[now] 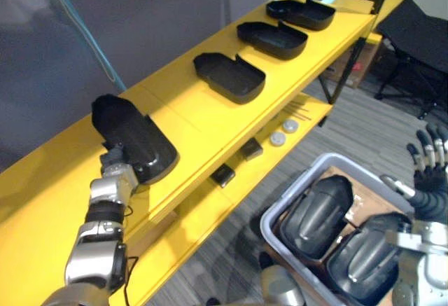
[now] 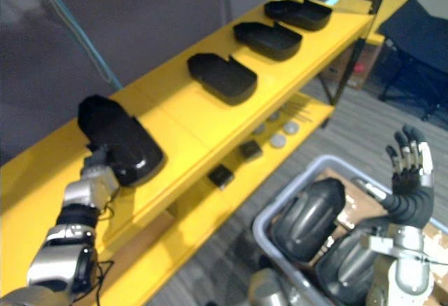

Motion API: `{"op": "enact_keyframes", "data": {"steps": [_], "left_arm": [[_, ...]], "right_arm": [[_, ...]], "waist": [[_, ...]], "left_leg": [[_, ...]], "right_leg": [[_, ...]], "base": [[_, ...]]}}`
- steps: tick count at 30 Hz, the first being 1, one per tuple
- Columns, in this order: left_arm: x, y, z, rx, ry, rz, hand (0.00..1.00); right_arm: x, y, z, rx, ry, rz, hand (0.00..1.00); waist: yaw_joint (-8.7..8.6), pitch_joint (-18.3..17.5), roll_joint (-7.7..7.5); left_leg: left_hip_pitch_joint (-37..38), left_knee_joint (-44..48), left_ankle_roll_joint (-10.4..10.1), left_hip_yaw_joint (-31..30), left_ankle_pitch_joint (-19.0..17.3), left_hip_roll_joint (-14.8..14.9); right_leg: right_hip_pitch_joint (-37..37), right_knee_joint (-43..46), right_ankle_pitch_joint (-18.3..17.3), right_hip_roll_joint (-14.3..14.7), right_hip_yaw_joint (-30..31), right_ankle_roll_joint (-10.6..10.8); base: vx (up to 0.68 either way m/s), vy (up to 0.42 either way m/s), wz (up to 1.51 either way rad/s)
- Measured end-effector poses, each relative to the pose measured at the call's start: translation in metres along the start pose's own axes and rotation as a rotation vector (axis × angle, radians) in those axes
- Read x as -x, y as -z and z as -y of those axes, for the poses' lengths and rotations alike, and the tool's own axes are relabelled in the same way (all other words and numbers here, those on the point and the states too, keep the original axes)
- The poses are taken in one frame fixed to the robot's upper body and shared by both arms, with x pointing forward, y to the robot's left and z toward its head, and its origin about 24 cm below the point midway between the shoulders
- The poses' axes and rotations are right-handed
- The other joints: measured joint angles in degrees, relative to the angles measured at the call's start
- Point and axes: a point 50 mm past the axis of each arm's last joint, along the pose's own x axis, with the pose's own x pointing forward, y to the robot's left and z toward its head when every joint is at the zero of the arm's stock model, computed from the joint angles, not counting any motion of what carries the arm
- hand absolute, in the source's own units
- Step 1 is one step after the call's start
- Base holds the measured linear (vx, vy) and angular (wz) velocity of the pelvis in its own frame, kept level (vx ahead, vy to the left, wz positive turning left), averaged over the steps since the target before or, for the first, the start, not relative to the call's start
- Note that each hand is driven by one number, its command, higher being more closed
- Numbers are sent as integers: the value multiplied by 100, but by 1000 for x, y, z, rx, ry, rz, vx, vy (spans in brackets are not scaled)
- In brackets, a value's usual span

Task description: Walk over and take plastic housings, then place them on the shelf

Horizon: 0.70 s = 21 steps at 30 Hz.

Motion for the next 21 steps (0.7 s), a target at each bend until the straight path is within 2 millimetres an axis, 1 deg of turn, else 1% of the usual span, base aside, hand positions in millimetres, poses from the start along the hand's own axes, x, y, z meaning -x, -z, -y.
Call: {"op": "enact_keyframes", "data": {"steps": [4, 5, 9, 12, 16, 18, 21], "left_arm": [[-5, -2, -9, -15, -28, -7, 100], [-6, -2, -11, -18, -34, -9, 0], [-7, -1, -11, -18, -14, -9, 0], [-9, -5, -15, -11, -17, 3, 0], [-12, -5, -19, 13, -18, 10, 0], [-14, -5, -22, 60, -22, 2, 0], [-14, -4, -22, 118, -11, -3, 0]], "right_arm": [[-1, 2, -4, -20, 0, -8, 0], [-1, 2, -5, -22, -3, -5, 0], [-2, 2, -6, -27, -8, -8, 0], [-2, 2, -8, -47, -11, -5, 0], [-2, 3, -7, -41, -20, -26, 0], [-2, 3, -7, -41, -28, -26, 0], [-1, 3, -7, -41, -39, -26, 0]], "waist": [[-31, 52, -1], [-46, 52, -1], [-104, 81, -18], [-139, 223, -28], [-242, 339, -4], [-286, 341, 1], [-287, 342, 2]], "left_leg": [[-2, 17, 1, -14, 0, -4], [-30, 30, 2, -12, -1, -7], [-55, 155, 48, -25, -35, -4], [-46, 205, 59, -2, -66, -19], [-60, 286, 55, 5, -100, -12], [-59, 309, 52, 34, -113, 0], [-61, 331, 52, 108, -116, 8]], "right_leg": [[-52, 136, -75, -4, -6, 4], [-105, 203, -107, -9, -5, 0], [-142, 383, -211, -30, -7, 9], [-210, 501, -296, -34, 13, -12], [-220, 543, -313, -29, 26, -22], [-243, 575, -311, -21, 50, -20], [-307, 649, -312, -11, 103, -10]], "base": [[1, 1, 1], [0, 0, 0], [-4, -9, 4], [-53, -23, -7], [-36, -15, -2], [-10, 1, -7], [0, -3, -9]]}}
